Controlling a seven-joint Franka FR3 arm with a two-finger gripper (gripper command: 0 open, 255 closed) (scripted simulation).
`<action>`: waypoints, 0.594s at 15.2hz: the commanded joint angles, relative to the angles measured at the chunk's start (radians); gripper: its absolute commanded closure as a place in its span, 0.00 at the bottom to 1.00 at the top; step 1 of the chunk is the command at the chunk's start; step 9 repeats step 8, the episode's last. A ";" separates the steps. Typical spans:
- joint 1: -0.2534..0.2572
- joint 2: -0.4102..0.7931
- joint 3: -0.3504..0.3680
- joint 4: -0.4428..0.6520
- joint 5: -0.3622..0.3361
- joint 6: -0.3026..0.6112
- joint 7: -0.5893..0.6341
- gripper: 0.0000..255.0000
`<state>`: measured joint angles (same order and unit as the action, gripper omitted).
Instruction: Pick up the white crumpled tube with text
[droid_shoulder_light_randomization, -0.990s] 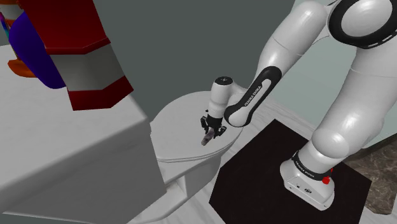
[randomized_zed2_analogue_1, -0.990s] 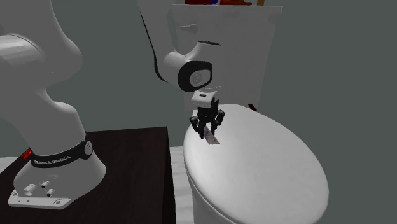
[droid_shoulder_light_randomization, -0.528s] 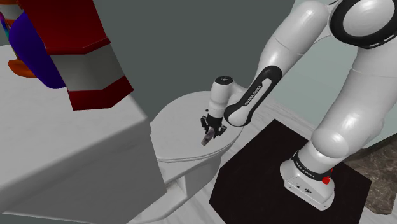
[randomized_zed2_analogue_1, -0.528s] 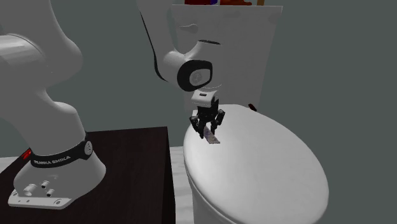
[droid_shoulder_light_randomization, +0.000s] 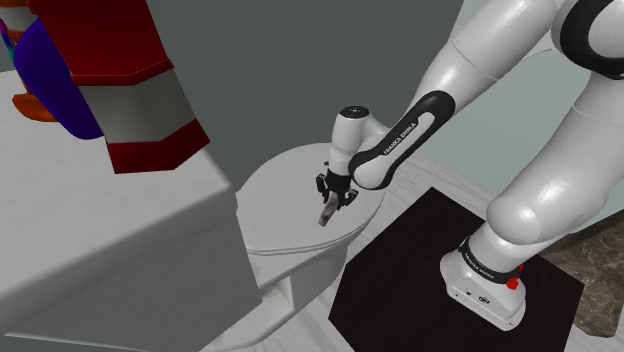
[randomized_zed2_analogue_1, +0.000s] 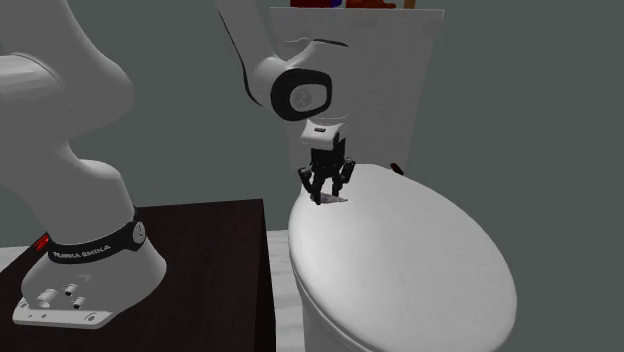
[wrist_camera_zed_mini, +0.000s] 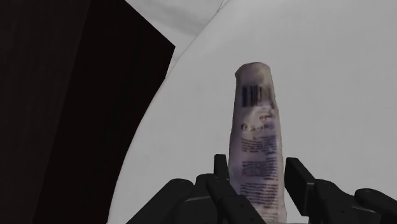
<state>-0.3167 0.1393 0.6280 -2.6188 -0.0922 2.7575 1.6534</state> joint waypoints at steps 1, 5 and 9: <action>-0.018 -0.040 0.028 -0.005 0.061 -0.029 -0.043 1.00; -0.028 -0.117 0.055 -0.003 0.164 -0.091 -0.115 1.00; -0.026 -0.138 0.058 -0.001 0.190 -0.110 -0.133 1.00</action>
